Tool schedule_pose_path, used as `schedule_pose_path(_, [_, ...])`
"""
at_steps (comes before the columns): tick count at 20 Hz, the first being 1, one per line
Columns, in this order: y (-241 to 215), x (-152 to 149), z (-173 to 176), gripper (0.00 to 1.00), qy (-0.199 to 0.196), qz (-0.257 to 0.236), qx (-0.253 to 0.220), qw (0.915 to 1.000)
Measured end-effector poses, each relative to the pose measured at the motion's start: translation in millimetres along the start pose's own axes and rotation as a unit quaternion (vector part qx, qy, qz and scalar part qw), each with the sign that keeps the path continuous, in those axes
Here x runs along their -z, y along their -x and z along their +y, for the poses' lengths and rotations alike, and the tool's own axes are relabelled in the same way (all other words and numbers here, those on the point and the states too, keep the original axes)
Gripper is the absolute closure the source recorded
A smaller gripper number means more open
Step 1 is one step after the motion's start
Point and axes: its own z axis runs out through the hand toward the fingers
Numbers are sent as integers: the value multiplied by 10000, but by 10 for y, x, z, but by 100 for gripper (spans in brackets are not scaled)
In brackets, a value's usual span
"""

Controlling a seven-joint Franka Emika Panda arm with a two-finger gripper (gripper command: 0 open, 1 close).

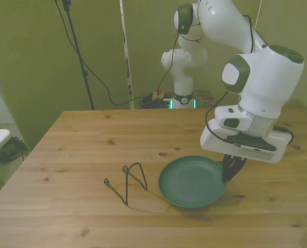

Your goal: Unload the plate

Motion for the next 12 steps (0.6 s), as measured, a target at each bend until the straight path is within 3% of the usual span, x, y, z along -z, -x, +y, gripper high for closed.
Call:
schedule_pose_path(7, [-24,160,12,0,-235,17,-56,9997])
schedule_pose_path(9, [-43,373,52,0,-412,-27,-96,9991])
schedule_pose_path(12, [-47,934,210,0,-764,38,-94,9970])
